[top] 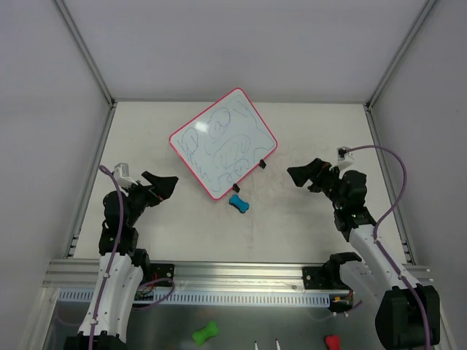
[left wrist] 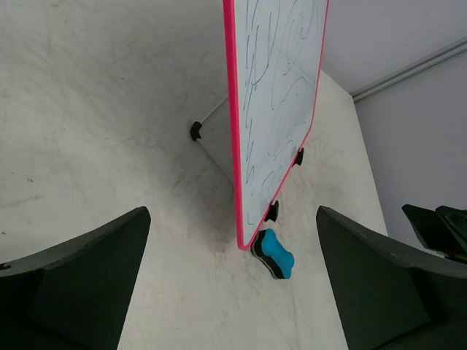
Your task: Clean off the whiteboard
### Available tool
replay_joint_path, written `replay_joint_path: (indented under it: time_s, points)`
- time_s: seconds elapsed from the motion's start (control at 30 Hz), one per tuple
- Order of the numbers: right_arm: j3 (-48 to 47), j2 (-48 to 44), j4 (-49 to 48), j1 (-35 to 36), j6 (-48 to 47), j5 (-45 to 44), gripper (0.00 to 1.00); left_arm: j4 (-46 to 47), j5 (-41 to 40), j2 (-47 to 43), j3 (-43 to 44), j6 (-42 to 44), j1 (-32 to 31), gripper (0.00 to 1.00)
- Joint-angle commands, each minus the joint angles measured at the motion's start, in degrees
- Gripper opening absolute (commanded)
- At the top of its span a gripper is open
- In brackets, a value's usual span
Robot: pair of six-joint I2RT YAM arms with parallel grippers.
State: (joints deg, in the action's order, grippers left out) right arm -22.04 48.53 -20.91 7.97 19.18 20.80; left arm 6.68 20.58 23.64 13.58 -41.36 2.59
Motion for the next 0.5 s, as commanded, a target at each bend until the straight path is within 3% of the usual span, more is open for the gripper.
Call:
replay_joint_path:
  time_s: [0.0, 0.23, 0.47]
  points:
    - [0.33, -1.34, -2.65, 2.4, -4.58, -1.99, 0.99, -0.16, -1.93, 0.88, 0.91, 4.26, -0.22, 0.99]
    - [-4.05, 3.14, 2.71, 17.15, -17.14, -7.78, 0.99, -2.37, -7.04, 2.56, -0.04, 7.44, -0.22, 0.99]
    - [-10.91, 13.59, 8.42, 29.2, -27.17, -13.06, 0.99, -2.72, -7.48, -7.1, -3.3, 10.25, -0.22, 0.99]
